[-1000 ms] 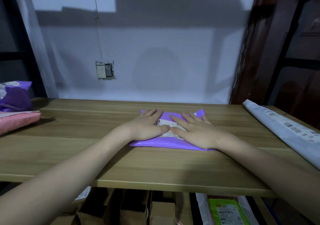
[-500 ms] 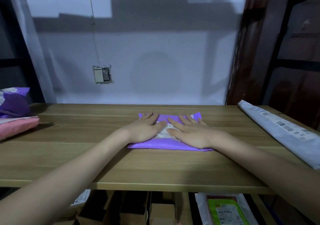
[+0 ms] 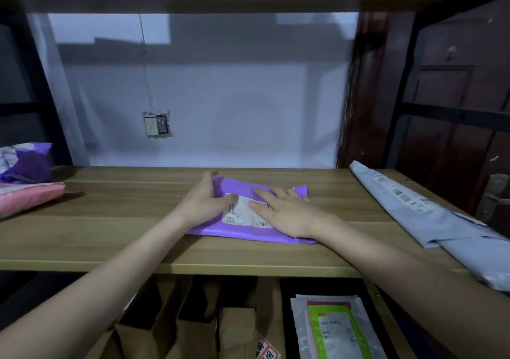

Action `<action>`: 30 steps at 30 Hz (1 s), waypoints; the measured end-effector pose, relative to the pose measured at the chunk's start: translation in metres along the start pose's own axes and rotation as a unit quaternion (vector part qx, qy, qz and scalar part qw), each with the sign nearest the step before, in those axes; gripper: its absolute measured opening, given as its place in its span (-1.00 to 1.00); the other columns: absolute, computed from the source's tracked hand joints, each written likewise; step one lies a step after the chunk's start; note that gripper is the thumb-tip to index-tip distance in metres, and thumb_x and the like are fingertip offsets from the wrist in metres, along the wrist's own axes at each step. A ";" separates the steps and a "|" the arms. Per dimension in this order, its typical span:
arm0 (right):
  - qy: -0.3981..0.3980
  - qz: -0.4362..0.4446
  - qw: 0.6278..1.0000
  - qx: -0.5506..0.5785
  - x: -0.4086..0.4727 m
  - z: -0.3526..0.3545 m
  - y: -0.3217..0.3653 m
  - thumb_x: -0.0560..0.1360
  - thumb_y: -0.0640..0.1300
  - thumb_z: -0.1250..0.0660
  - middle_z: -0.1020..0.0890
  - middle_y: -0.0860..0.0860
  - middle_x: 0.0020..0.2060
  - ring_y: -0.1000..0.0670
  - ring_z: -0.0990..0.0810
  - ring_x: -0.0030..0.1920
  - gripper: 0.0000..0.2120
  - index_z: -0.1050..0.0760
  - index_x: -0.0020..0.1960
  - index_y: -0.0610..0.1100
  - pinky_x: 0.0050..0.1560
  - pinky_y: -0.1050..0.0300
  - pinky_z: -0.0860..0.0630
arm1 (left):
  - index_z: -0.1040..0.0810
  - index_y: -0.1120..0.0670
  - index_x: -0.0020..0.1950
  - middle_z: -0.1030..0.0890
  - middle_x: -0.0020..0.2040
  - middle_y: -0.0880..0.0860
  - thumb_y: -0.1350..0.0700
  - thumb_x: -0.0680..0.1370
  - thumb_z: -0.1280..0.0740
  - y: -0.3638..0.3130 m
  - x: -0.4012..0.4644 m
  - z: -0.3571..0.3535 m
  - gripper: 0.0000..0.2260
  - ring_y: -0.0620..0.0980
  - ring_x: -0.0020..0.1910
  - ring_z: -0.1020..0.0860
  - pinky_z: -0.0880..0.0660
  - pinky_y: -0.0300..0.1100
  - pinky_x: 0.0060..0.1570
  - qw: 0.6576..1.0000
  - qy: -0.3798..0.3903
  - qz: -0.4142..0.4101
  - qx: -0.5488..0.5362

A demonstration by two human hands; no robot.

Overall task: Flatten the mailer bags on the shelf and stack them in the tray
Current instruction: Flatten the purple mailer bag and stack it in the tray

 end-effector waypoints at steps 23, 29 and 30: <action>-0.078 0.121 0.896 0.420 -0.192 0.008 -0.040 0.42 -0.23 -0.44 -0.66 0.09 -0.18 0.20 -0.63 -0.20 -0.85 -0.54 -0.06 -0.06 -0.12 0.33 -0.55 | -0.41 0.11 0.31 -0.60 0.22 0.04 0.28 0.46 -0.41 -0.049 -0.175 -0.050 -0.56 0.06 0.20 -0.57 -0.53 0.00 0.16 0.916 0.394 -0.019 -0.074; -0.032 0.025 0.877 0.479 -0.221 -0.048 -0.088 0.44 -0.24 -0.41 -0.69 -0.06 -0.13 0.05 -0.65 -0.14 -0.85 -0.56 0.00 -0.17 -0.04 0.13 -0.58 | -0.42 0.15 0.26 -0.60 0.20 0.11 0.06 0.32 -0.53 -0.002 -0.179 -0.103 -0.42 0.09 0.21 -0.56 -0.41 0.19 0.27 0.911 0.411 0.021 -0.017; -0.021 0.002 0.876 0.483 -0.222 -0.060 -0.096 0.45 -0.20 -0.40 -0.69 -0.09 -0.12 0.03 -0.65 -0.14 -0.85 -0.56 0.01 -0.19 -0.03 0.09 -0.58 | -0.43 0.15 0.25 -0.60 0.18 0.12 0.05 0.31 -0.52 0.006 -0.178 -0.115 -0.43 0.07 0.17 -0.57 -0.45 0.14 0.24 0.908 0.416 0.032 -0.033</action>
Point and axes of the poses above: each hand's wrist, its own x-axis towards the middle knuckle, its own z-axis out of the back of the hand, y = z × x, the point moved 3 cm from there along x, towards the middle knuckle
